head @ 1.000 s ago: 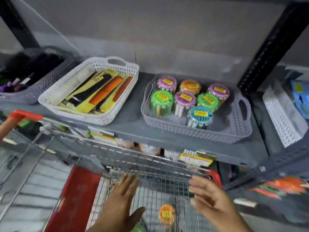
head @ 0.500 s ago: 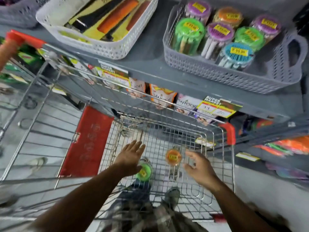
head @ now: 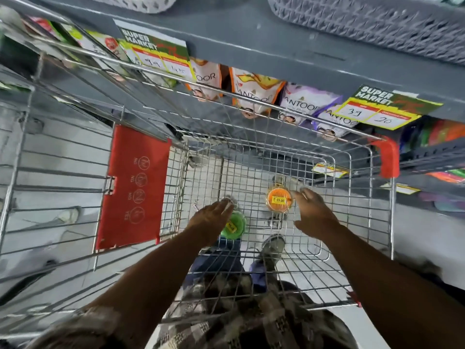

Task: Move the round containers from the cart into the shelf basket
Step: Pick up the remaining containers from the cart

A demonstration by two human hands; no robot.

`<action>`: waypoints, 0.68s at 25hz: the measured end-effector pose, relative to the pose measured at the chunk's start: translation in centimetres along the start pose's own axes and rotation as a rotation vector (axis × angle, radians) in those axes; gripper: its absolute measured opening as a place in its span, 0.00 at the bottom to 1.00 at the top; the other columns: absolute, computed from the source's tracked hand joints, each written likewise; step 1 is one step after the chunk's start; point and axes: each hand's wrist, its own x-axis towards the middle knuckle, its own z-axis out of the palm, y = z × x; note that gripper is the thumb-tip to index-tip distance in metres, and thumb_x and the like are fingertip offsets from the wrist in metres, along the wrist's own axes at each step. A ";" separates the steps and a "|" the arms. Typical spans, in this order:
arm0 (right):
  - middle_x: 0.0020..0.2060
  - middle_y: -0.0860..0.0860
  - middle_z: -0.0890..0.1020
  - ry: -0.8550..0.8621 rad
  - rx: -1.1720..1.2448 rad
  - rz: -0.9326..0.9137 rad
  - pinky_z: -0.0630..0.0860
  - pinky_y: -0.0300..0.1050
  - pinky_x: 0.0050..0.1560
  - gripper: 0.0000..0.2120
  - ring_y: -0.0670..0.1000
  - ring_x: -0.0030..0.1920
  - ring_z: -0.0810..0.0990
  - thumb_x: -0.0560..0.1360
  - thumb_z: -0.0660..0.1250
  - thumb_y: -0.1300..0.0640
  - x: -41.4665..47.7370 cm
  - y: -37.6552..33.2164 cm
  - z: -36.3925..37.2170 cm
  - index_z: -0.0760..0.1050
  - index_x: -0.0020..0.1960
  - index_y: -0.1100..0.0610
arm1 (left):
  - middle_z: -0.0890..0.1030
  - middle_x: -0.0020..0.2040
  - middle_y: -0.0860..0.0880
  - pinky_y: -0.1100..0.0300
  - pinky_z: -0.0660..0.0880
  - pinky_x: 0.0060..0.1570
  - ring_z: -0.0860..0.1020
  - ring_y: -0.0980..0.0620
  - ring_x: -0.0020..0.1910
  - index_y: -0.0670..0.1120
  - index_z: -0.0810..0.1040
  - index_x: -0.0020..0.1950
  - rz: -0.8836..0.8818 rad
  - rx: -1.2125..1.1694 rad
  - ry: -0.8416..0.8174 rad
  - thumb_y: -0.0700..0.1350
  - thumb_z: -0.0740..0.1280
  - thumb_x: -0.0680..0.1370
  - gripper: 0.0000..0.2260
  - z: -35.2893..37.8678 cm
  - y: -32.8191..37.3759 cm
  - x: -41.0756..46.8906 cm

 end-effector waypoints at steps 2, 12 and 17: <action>0.77 0.57 0.56 0.006 -0.057 -0.021 0.69 0.61 0.66 0.43 0.60 0.75 0.56 0.68 0.68 0.65 1.1 -0.5 0.6 0.51 0.75 0.48 | 0.47 0.79 0.42 0.41 0.71 0.63 0.59 0.41 0.73 0.46 0.44 0.77 0.025 -0.038 -0.002 0.34 0.74 0.68 0.49 0.8 -0.2 0.7; 0.69 0.60 0.66 0.045 -0.224 -0.048 0.78 0.61 0.52 0.38 0.63 0.61 0.72 0.70 0.70 0.60 4.5 -3.1 2.7 0.54 0.74 0.48 | 0.64 0.75 0.48 0.50 0.73 0.58 0.71 0.45 0.64 0.51 0.56 0.75 0.019 -0.118 0.035 0.46 0.62 0.80 0.25 2.6 1.0 3.0; 0.63 0.59 0.70 0.043 -0.079 0.008 0.78 0.57 0.52 0.38 0.61 0.58 0.73 0.66 0.73 0.55 2.2 -2.7 0.1 0.58 0.71 0.47 | 0.73 0.67 0.45 0.52 0.74 0.53 0.74 0.44 0.59 0.51 0.56 0.74 -0.057 -0.270 0.046 0.48 0.70 0.75 0.32 -0.4 1.4 1.3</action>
